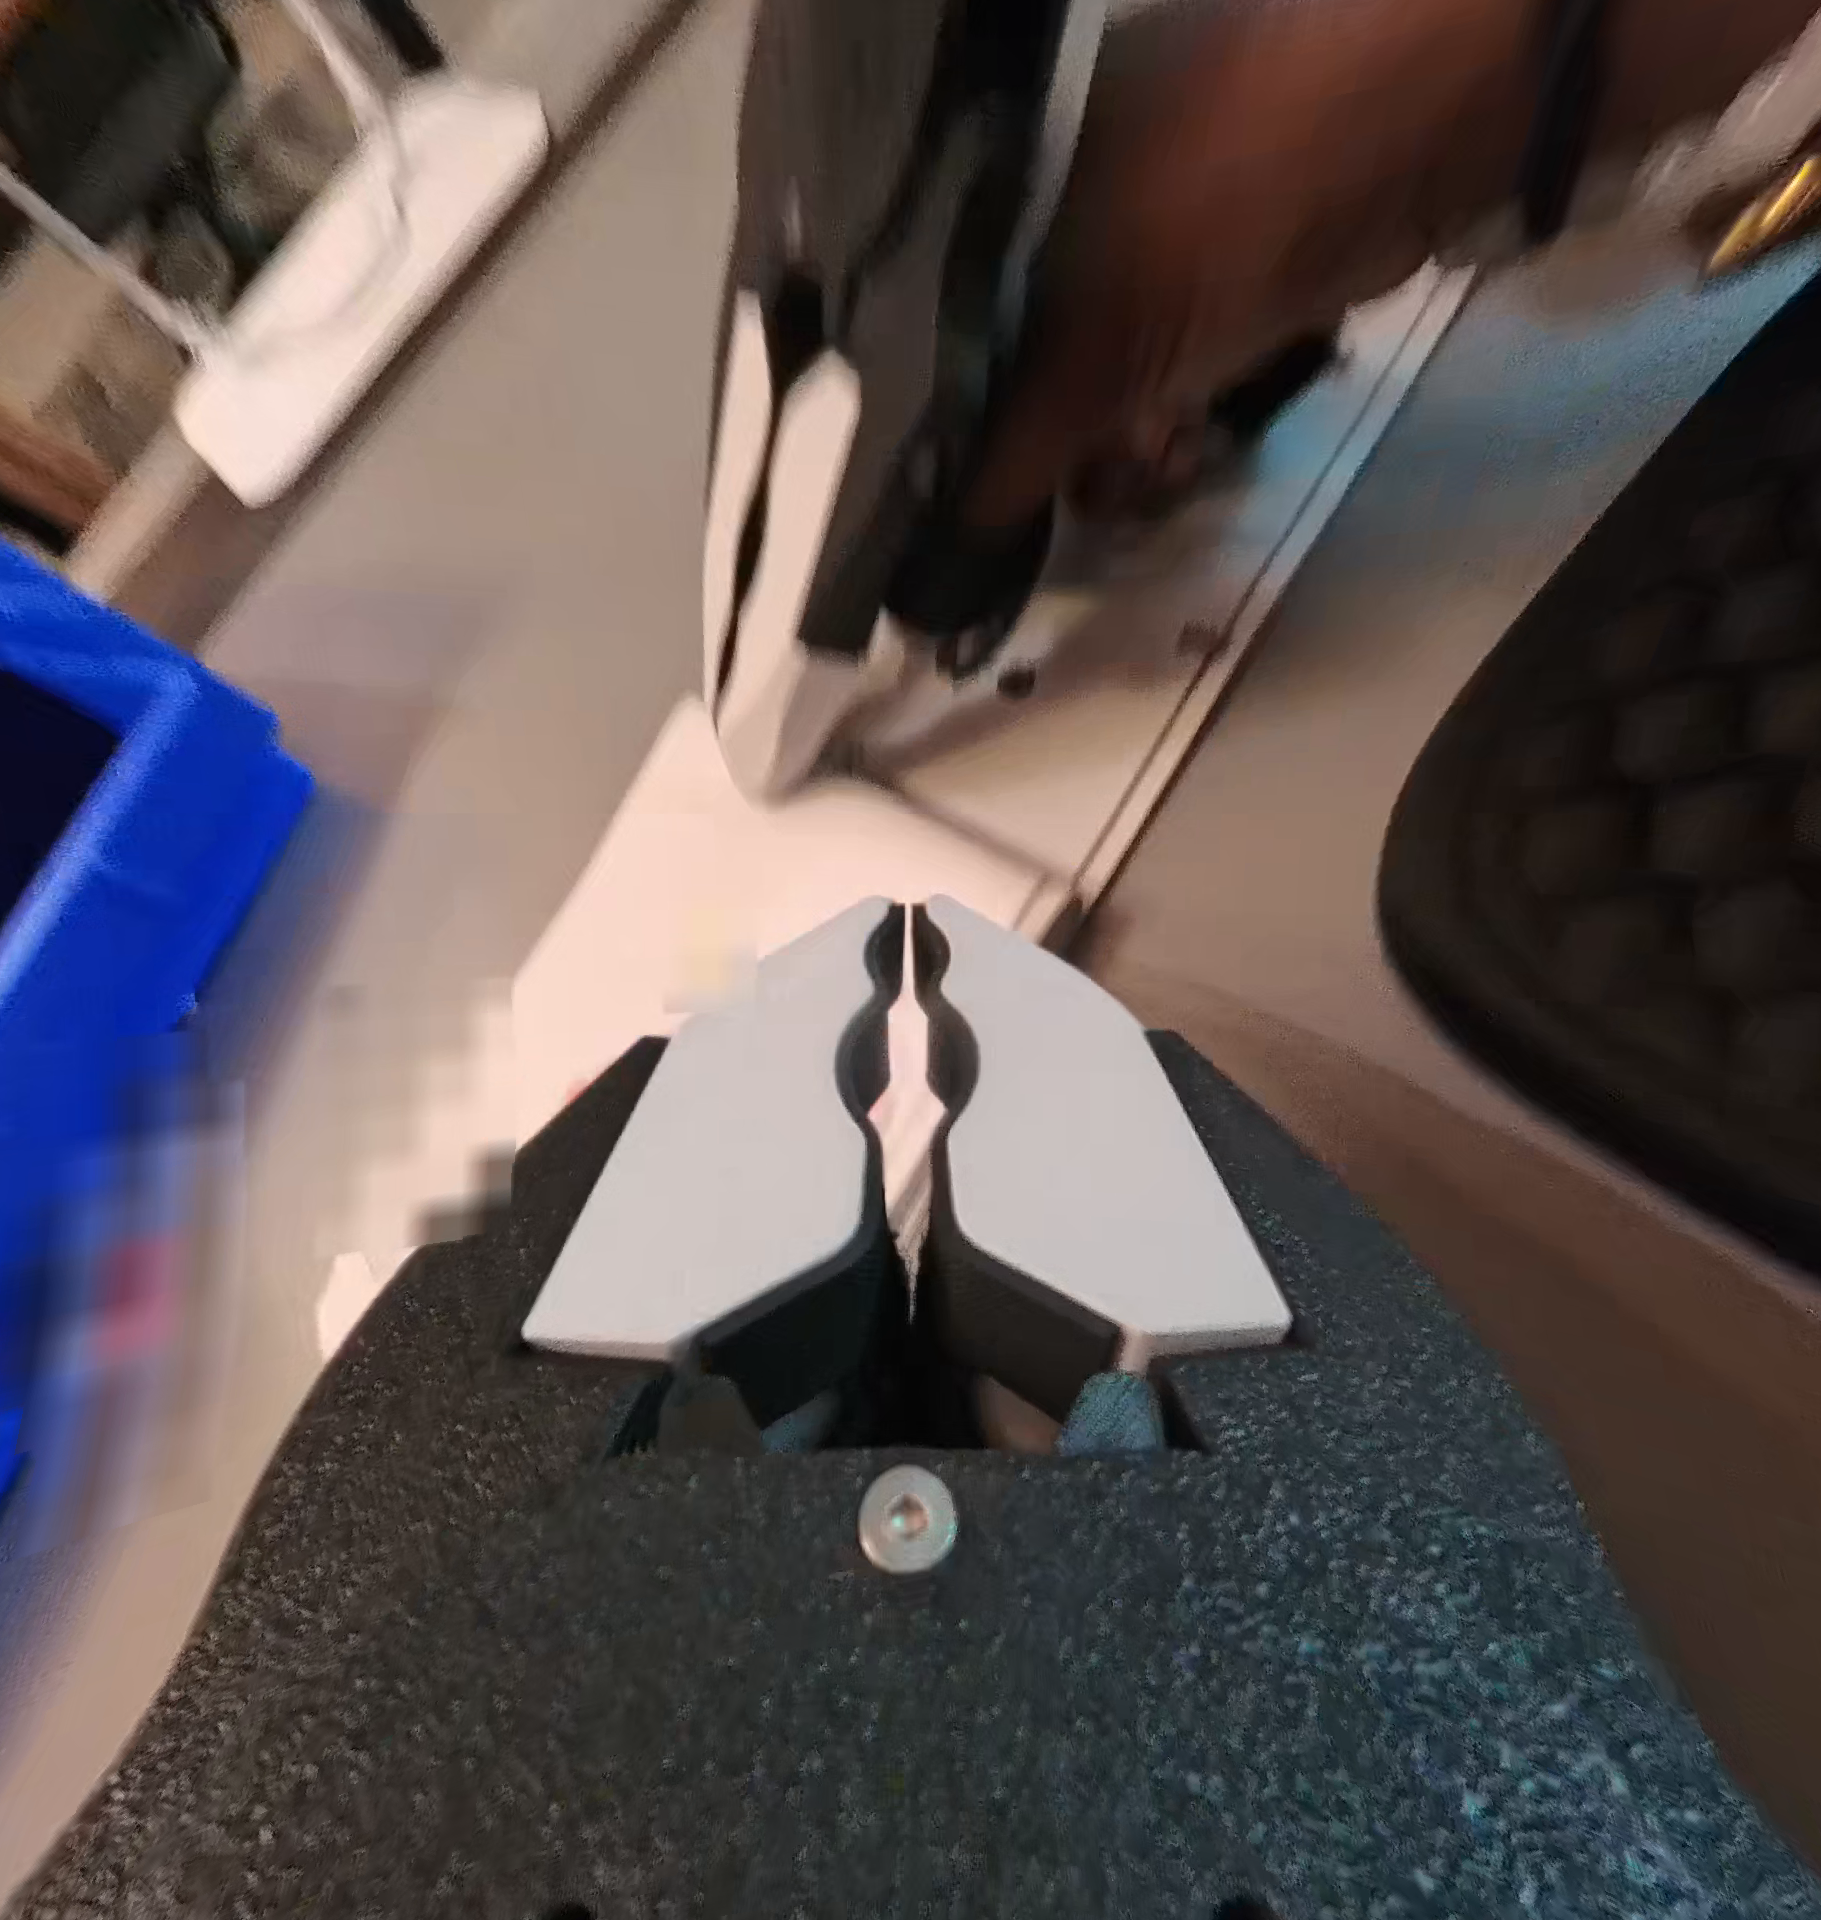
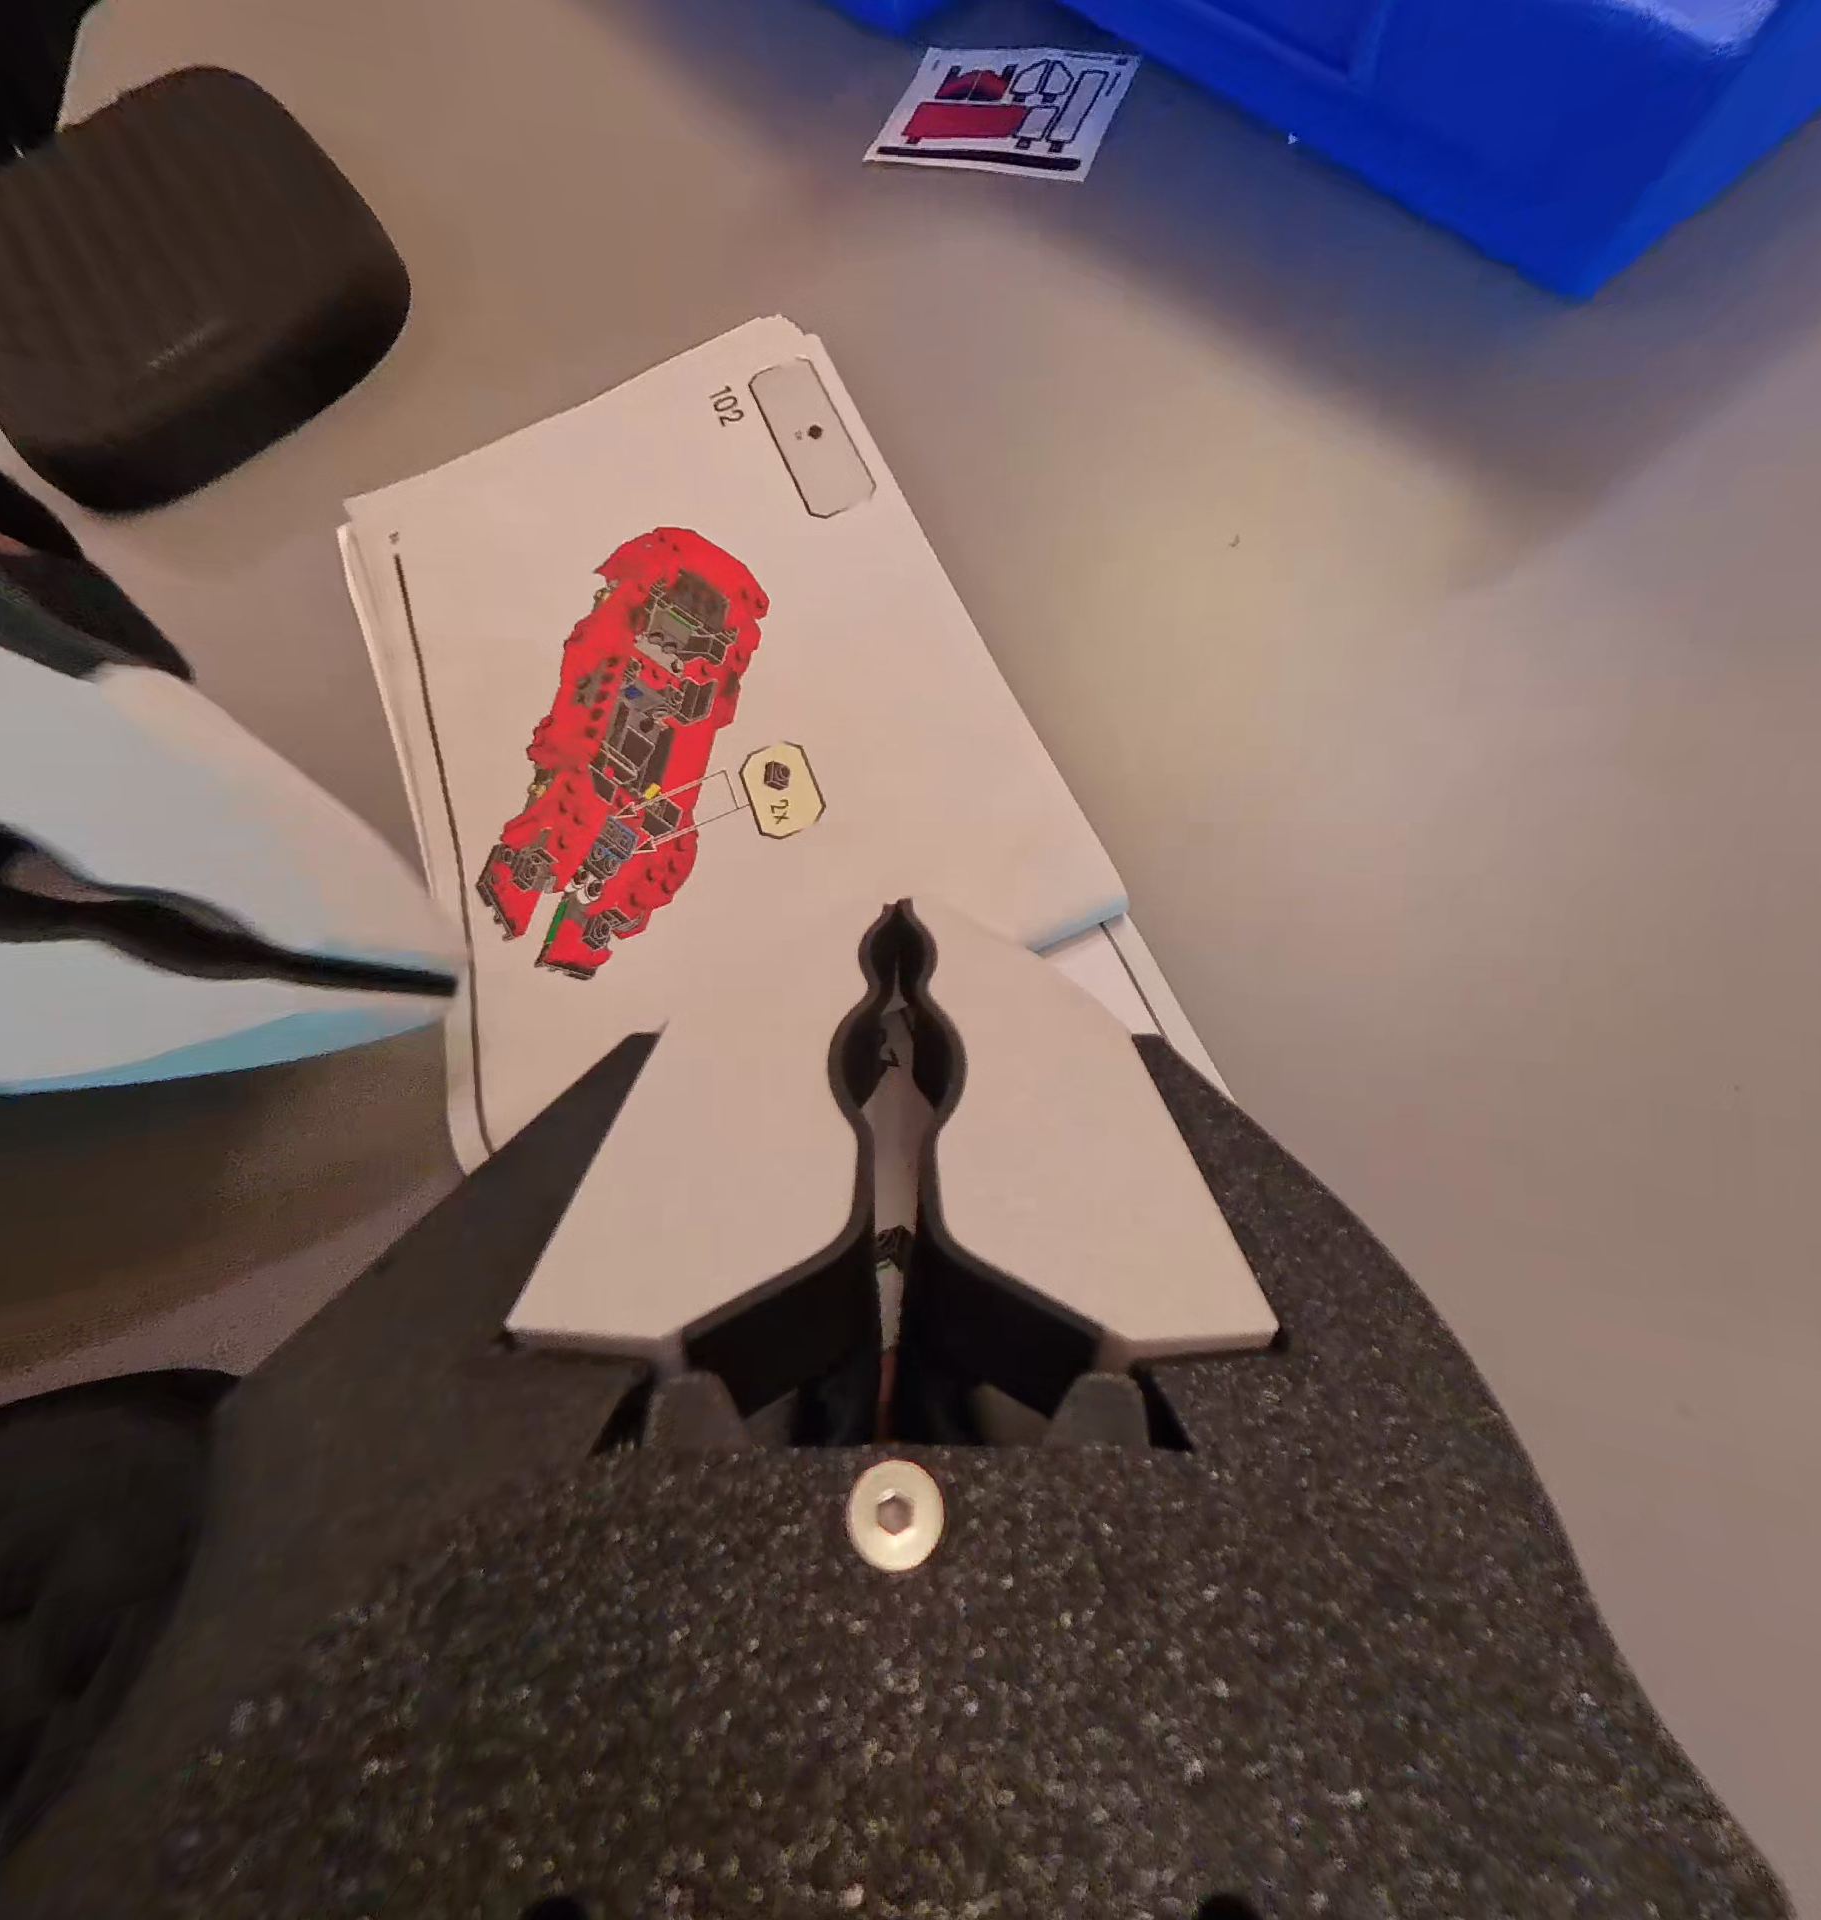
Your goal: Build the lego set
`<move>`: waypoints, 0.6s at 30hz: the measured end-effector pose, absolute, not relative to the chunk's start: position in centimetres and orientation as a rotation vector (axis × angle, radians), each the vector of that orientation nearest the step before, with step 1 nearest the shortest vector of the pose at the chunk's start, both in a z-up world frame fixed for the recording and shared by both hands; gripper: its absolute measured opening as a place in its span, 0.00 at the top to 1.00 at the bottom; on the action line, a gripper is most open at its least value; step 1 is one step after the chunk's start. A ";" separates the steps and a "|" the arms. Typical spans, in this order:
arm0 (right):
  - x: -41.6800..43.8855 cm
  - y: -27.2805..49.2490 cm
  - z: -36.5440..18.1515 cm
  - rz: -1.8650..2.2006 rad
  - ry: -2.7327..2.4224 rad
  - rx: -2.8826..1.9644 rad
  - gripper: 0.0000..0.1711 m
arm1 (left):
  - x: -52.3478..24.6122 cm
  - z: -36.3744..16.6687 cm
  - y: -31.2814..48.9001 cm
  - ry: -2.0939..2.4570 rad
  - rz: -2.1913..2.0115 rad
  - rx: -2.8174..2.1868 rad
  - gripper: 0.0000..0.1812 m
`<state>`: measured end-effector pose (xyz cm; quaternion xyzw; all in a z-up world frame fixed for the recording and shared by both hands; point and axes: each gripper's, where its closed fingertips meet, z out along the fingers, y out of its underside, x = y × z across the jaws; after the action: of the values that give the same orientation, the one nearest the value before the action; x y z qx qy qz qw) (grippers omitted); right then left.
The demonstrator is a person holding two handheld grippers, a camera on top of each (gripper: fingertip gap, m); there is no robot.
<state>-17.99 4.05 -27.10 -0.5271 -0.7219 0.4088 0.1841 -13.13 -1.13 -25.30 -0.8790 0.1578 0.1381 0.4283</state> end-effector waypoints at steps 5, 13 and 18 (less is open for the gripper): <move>-18.0 3.8 -27.2 1.167 -2.051 -1.483 1.00 | -11.9 -25.5 2.7 0.554 0.334 -2.187 1.00; -15.3 2.4 -26.9 1.486 -2.142 -1.650 1.00 | -11.2 -28.2 2.3 0.466 0.081 -2.339 1.00; -15.4 2.4 -27.3 1.494 -2.115 -1.742 1.00 | -11.4 -28.1 2.2 0.590 0.123 -2.357 1.00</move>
<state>-15.40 2.41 -27.31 -0.5581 -0.6777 0.4787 0.0106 -11.43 2.23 -28.07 -0.9087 0.2273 0.0476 0.3469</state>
